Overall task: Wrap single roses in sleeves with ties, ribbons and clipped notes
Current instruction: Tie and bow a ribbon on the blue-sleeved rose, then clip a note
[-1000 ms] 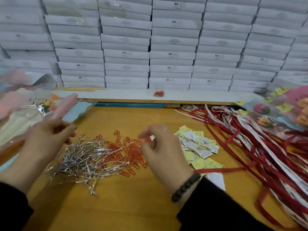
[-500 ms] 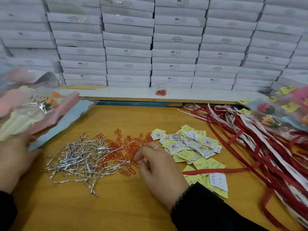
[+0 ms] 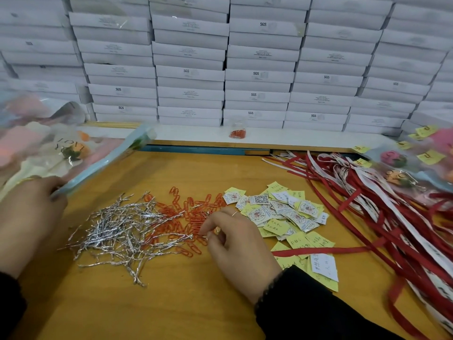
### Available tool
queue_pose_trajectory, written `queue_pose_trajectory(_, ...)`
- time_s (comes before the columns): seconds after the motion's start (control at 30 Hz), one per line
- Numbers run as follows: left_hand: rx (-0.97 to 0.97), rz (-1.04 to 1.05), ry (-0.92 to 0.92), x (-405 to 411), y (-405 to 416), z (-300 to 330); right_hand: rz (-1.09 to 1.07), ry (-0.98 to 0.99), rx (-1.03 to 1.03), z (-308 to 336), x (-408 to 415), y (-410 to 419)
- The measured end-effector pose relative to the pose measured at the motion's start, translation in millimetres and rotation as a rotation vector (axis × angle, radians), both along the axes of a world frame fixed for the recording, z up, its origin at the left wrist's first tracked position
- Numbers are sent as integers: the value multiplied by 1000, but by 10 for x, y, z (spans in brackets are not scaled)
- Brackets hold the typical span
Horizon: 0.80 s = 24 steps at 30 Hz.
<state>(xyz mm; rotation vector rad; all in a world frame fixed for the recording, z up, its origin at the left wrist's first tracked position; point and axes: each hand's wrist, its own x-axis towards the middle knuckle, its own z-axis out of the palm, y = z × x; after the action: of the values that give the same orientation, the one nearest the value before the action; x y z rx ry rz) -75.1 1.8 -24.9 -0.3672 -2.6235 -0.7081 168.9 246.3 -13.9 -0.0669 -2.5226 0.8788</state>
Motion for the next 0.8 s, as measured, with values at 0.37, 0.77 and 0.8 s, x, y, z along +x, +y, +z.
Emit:
queue_pose_trajectory(0.37, 689, -505, -380, 1273, 937, 614, -18, 35, -236, 49, -21, 33)
queue_pose_trajectory(0.77, 1073, -658, -782, 1973, 1470, 278, 97, 96, -963, 197, 13, 140)
queue_pose_trajectory(0.8, 1061, -654, -798, 1977, 1466, 269, 74, 90, -940, 179, 7, 151)
